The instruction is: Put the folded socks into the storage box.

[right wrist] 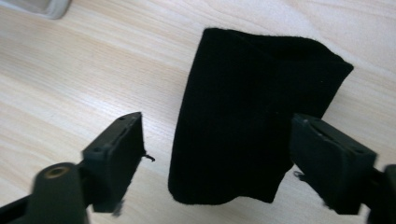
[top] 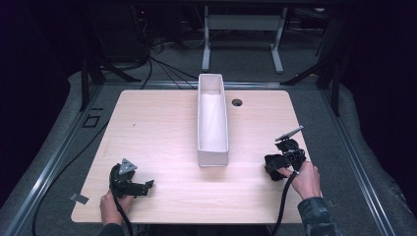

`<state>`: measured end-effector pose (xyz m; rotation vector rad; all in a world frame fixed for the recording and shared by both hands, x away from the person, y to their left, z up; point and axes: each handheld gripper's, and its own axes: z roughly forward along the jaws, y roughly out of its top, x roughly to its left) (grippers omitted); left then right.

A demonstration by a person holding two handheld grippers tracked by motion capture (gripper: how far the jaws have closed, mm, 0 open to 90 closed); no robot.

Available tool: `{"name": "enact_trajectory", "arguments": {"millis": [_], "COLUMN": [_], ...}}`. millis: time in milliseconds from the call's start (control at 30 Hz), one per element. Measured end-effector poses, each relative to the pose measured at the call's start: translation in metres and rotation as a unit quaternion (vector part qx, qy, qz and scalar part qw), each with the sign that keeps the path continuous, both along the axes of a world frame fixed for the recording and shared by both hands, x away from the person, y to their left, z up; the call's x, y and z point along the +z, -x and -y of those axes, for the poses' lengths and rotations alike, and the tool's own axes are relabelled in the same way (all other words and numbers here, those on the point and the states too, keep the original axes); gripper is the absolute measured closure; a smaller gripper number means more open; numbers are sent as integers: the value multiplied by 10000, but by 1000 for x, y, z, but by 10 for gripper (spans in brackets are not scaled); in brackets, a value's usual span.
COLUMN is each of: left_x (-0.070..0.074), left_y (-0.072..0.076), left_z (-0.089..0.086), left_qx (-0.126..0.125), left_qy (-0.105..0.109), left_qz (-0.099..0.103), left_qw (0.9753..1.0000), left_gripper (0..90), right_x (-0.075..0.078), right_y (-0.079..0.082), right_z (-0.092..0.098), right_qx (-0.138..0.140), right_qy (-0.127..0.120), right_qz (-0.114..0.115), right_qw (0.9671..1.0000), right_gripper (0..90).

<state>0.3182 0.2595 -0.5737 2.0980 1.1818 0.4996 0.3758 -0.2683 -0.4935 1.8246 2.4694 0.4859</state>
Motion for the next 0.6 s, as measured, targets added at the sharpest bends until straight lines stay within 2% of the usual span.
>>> {"name": "enact_trajectory", "arguments": {"millis": [167, 267, 300, 367, 500, 533, 600], "left_x": [0, 0, 0, 0, 0, 0, 0], "left_y": [0, 0, 0, 0, 0, 0, 0], "left_z": [0, 0, 0, 0, 0, 0, 0], "left_qx": [-1, -1, -2, -1, -2, -1, -2], "left_qy": [1, 1, -1, 0, -2, -2, 0], "left_qz": [0, 0, 1, 1, 0, -1, 0], "left_qw": [10000, 10000, 10000, 10000, 10000, 10000, 10000], "left_gripper": [5, 5, 5, 5, 5, 5, 5], "right_x": [-5, -7, -7, -8, -8, -8, -8], "right_y": [-3, -2, -1, -1, -1, 0, 0], "right_z": [2, 4, 5, 5, 6, 7, 7], "right_qx": [-78, -115, -146, -168, -155, -142, -128], "right_qy": [20, -65, -59, -67, -62, -76, -77], "right_qz": [-79, -70, -112, -55, -95, -43, -4], "right_qw": [9999, 9999, 9998, 9998, 9998, 9999, 9999], "right_gripper": [330, 395, 442, 467, 593, 649, 674]}}
